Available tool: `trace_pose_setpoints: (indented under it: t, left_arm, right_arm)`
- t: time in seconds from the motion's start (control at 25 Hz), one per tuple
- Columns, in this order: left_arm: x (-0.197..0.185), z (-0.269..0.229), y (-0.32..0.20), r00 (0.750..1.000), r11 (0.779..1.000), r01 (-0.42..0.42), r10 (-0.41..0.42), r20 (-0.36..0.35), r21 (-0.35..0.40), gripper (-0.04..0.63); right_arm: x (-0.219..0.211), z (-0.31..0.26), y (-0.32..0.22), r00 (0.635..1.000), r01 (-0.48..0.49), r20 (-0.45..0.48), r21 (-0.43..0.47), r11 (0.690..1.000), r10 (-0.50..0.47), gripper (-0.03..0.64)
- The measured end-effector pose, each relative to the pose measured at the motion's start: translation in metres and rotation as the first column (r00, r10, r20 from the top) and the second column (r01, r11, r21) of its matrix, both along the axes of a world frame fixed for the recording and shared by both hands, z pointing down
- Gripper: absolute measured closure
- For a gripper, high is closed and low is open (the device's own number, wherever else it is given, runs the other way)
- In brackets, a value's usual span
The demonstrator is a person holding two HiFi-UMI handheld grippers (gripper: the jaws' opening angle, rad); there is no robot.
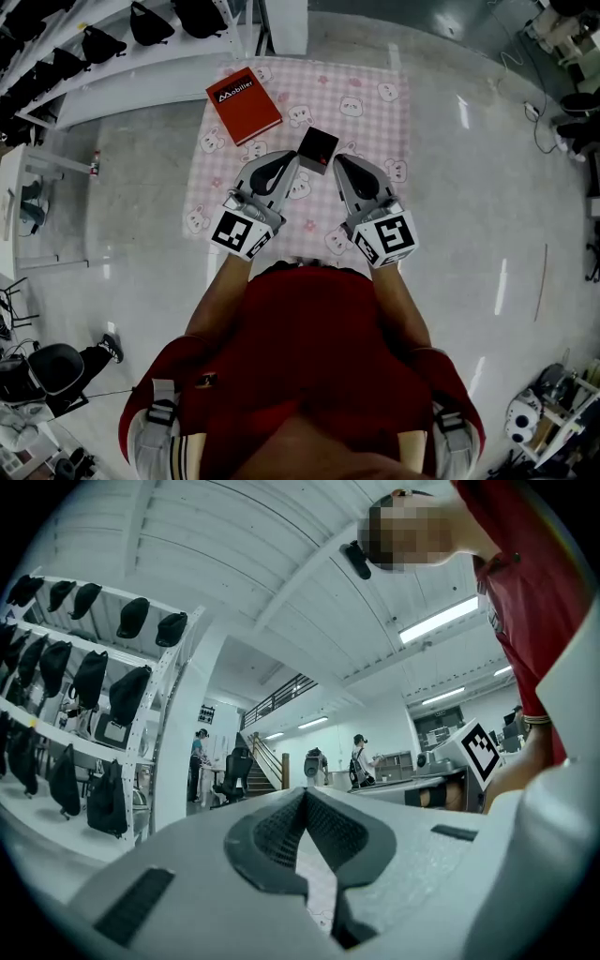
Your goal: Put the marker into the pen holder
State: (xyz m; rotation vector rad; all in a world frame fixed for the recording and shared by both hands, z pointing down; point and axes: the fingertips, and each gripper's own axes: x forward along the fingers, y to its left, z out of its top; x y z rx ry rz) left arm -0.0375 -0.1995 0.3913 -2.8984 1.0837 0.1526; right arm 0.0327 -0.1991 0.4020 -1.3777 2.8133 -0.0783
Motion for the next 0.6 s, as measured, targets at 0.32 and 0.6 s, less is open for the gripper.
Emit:
trace_pose_setpoints:
  t: [0.32, 0.6]
  left_arm:
    - [0.0022, -0.0008, 0.0031, 1.0, 1.0, -0.016, 0.016, -0.005, 0.005, 0.589]
    - [0.0008, 0.0017, 0.0006, 1.0, 1.0, -0.02, 0.02, -0.009, 0.003, 0.589]
  right_arm:
    - [0.0047, -0.001, 0.0046, 1.0, -0.023, -0.006, 0.0, 1.0, 0.023, 0.618]
    - [0.0041, -0.0005, 0.0031, 0.999, -0.027, -0.017, 0.001, 1.0, 0.027, 0.618]
